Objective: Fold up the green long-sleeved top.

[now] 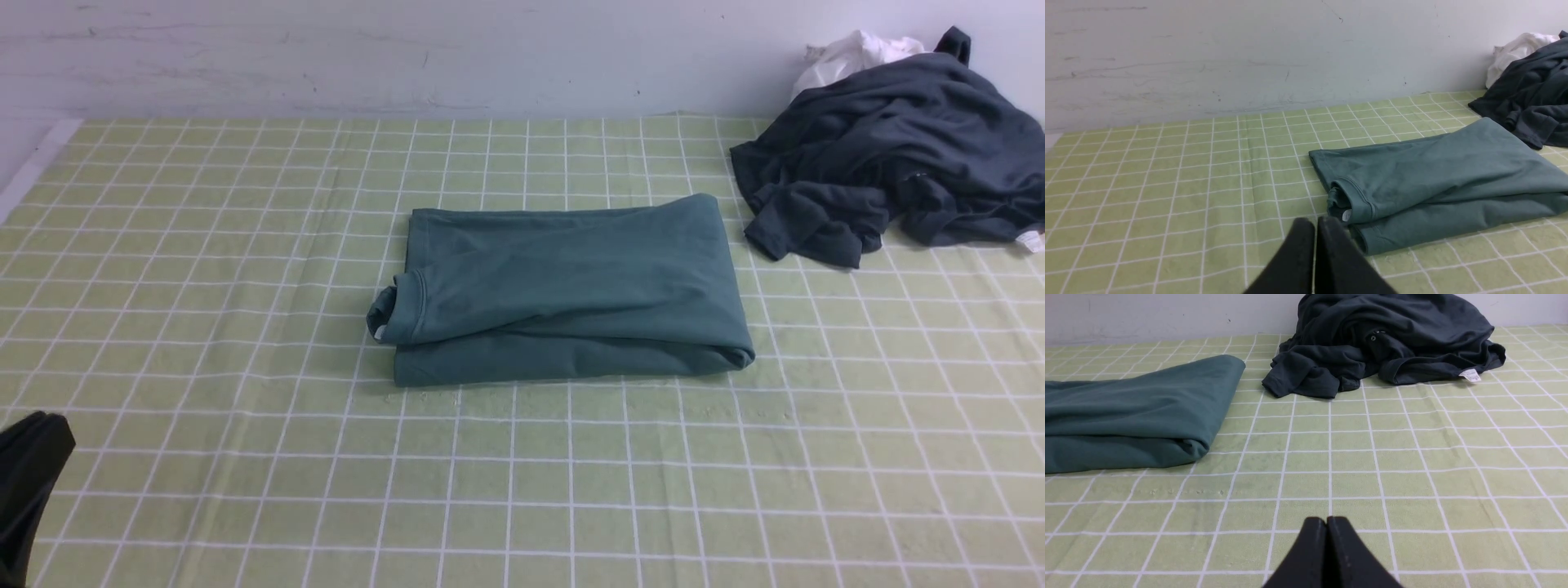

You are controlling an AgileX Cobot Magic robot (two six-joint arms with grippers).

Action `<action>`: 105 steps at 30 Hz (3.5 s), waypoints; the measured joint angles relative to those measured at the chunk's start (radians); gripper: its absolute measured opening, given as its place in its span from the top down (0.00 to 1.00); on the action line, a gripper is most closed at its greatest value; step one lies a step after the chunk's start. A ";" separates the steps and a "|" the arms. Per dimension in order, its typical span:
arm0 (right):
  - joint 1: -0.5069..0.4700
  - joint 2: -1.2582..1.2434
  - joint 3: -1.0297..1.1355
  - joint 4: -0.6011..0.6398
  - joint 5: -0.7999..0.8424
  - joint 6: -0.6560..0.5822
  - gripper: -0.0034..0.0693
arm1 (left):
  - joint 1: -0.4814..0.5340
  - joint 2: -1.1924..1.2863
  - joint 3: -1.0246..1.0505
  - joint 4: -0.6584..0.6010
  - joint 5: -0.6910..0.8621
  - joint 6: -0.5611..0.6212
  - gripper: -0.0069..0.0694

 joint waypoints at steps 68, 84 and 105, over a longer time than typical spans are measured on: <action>0.000 0.000 -0.001 0.000 0.005 0.003 0.97 | 0.012 -0.217 0.196 0.893 0.207 -0.313 0.91; -0.001 0.000 -0.001 0.000 0.005 0.003 0.97 | 0.012 -0.217 0.196 0.880 0.210 -0.909 0.91; -0.001 0.000 -0.001 0.000 0.005 0.003 0.97 | 0.012 -0.217 0.196 0.879 0.210 -0.945 0.91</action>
